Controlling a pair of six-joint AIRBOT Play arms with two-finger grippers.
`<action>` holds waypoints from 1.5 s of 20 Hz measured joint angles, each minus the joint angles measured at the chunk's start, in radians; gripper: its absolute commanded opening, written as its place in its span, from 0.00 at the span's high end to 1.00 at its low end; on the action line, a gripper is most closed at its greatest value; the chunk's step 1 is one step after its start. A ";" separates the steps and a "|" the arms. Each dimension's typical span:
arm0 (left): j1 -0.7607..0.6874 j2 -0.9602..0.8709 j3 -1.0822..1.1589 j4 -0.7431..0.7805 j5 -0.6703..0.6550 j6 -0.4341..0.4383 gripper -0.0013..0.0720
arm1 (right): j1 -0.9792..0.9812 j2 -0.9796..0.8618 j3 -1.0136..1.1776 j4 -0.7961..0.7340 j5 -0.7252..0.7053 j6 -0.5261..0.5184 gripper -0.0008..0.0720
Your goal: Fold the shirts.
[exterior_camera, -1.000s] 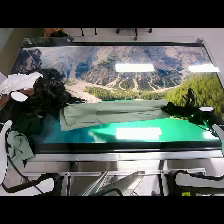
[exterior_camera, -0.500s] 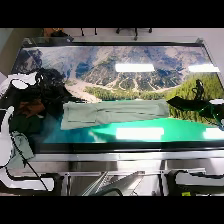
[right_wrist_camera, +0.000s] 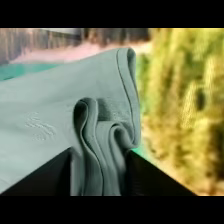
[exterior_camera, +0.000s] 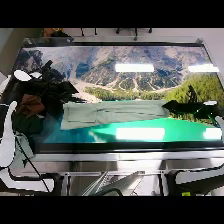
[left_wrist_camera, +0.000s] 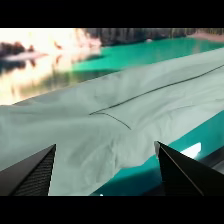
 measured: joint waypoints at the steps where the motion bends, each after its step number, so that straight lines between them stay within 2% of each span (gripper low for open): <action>1: -0.022 0.000 0.001 0.000 0.004 -0.005 0.14 | 0.011 -0.004 0.002 -0.003 0.000 -0.010 0.97; 2: -0.050 0.000 0.002 -0.003 0.011 -0.010 0.38 | 0.023 -0.010 0.006 -0.002 0.007 -0.018 0.97; 3: -0.076 0.000 0.003 -0.003 0.026 -0.016 0.72 | 0.037 -0.011 0.016 -0.007 0.005 -0.027 0.97; 4: -0.106 0.000 0.003 -0.003 0.036 -0.020 0.97 | 0.049 -0.012 0.028 -0.007 0.005 -0.029 0.97; 8: -0.239 -0.009 -0.022 -0.008 0.135 -0.031 0.97 | 0.066 0.031 0.119 0.006 0.079 0.000 0.97; 13: -0.438 -0.156 -0.006 -0.021 0.269 -0.077 0.97 | 0.048 0.171 0.288 0.013 0.273 0.123 0.97; 17: -0.600 -0.356 0.157 -0.095 0.382 -0.106 0.97 | 0.043 0.285 0.387 0.034 0.406 0.233 0.97; 20: -0.687 -0.508 0.331 -0.179 0.421 -0.118 0.97 | 0.042 0.354 0.413 0.081 0.460 0.278 0.97; 25: -0.745 -0.659 0.560 -0.240 0.377 -0.147 0.97 | 0.042 0.400 0.425 0.115 0.503 0.310 0.97; 30: -0.634 -0.565 0.606 -0.253 0.161 -0.135 0.97 | 0.051 0.392 0.423 0.122 0.520 0.333 0.97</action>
